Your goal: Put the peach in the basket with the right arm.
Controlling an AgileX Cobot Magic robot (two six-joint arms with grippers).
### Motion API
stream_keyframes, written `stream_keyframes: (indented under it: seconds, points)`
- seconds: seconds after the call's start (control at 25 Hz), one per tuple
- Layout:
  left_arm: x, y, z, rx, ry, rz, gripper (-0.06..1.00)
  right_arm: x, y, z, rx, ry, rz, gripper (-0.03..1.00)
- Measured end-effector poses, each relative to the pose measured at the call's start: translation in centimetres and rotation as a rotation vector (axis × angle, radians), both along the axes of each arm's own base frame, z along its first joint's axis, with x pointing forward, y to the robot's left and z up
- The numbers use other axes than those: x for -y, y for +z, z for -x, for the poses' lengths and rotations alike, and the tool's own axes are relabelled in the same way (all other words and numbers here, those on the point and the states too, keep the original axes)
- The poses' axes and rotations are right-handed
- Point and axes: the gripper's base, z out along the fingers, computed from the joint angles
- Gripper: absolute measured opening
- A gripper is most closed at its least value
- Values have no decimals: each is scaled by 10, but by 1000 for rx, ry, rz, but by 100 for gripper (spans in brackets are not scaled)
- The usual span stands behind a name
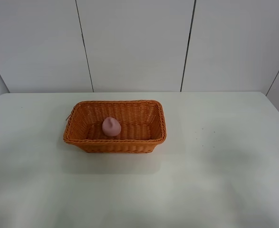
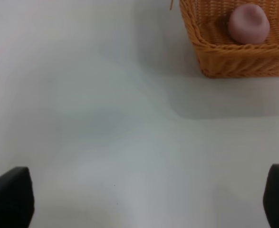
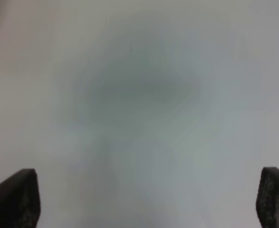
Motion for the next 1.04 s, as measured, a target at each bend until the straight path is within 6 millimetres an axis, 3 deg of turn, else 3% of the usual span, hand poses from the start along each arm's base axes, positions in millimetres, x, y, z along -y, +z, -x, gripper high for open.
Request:
stream_keyframes:
  seconds: [0.44, 1.04]
  points:
    - [0, 0, 0, 0, 0, 0, 99, 0, 4, 40, 259, -2, -4, 70]
    - [0, 0, 0, 0, 0, 0, 99, 0, 4, 40, 263, 1, -5, 70]
